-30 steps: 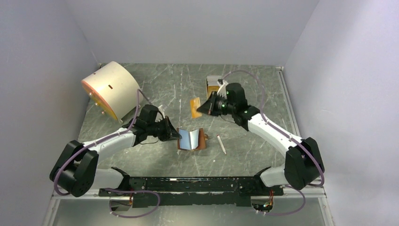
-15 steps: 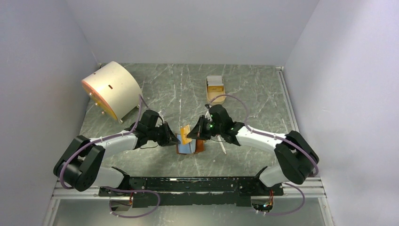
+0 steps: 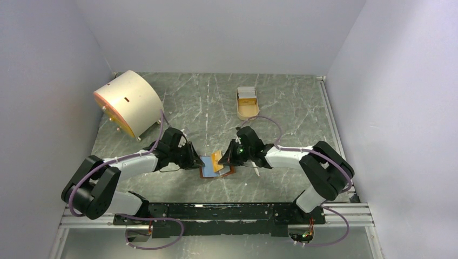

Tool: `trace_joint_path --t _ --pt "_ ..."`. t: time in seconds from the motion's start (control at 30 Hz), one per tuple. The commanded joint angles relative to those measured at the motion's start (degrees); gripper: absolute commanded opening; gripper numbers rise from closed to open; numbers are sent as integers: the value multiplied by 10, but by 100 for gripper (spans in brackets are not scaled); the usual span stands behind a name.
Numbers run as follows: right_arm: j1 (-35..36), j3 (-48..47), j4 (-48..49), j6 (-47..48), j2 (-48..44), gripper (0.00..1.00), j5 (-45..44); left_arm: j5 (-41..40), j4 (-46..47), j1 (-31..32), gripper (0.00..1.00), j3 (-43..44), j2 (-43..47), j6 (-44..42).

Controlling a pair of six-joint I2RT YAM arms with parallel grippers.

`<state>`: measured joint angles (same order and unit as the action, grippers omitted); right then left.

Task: Put the credit cards into the card holder
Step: Place the card holder at the center of the board.

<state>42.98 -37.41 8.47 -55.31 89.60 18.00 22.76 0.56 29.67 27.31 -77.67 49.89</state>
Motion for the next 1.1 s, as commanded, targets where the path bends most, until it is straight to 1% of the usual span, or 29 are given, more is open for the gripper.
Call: trace_joint_path --t 0.0,0.1,0.2,0.37,0.53,0.77,0.87,1.07 --pt "1 21 42 18 19 0 5 -34 -27 -4 28 -1 9 -26" --pt "1 29 68 18 27 0 25 -49 -44 -3 27 1 13 -35" --pt "-2 35 81 24 26 0 39 -50 -51 -3 23 -1 14 -39" --pt "-19 49 92 31 11 0 52 -45 -47 -3 9 -3 11 -47" --pt "-41 56 89 43 10 0 64 -48 -51 -3 9 -2 4 -52" --pt "-41 64 108 33 24 0 72 -46 -43 -3 11 -13 0 -47" --pt "-40 75 138 17 26 0 82 -44 -35 -3 9 -18 -3 -46" --pt "-35 100 193 -14 46 0 106 -40 -24 -4 9 -26 -8 -43"
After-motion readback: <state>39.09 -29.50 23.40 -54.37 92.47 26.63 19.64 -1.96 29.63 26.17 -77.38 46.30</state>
